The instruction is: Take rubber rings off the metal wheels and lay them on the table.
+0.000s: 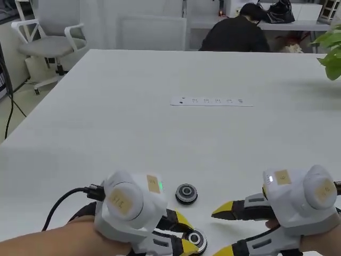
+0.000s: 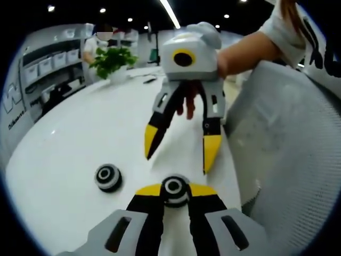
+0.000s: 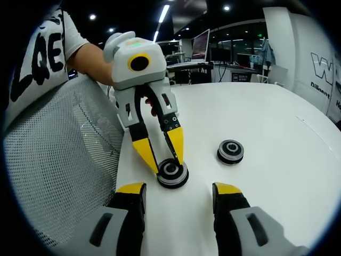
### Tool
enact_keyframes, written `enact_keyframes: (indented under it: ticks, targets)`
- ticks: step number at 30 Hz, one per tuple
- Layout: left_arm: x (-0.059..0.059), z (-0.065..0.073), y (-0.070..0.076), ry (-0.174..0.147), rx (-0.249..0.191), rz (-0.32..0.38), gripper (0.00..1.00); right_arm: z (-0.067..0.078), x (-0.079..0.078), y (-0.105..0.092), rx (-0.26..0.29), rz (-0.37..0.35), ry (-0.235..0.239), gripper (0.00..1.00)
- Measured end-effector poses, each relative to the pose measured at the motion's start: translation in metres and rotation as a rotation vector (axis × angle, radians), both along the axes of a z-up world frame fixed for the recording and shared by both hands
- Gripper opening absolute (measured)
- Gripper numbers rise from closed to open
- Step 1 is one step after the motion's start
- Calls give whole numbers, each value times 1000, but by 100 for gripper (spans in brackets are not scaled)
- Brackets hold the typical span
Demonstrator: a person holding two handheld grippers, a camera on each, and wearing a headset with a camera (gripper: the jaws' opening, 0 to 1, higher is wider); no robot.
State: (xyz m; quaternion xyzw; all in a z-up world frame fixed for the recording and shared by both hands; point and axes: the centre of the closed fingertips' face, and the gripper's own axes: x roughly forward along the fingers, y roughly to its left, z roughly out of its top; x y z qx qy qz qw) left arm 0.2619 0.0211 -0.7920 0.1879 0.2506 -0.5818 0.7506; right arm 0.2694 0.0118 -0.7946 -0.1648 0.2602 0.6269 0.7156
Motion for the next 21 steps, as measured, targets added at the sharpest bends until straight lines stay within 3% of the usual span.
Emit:
enact_keyframes:
  ticks: [4,7,21]
  targets:
    - [1,0,0,-8,-5,9,18,-2,-3,2,-1,6,7,47]
    - [5,0,2,-35,5,26,15,-4,-5,4,0,10,14,46]
    - [2,1,1,-45,-5,34,14,-11,-6,18,17,0,33,38]
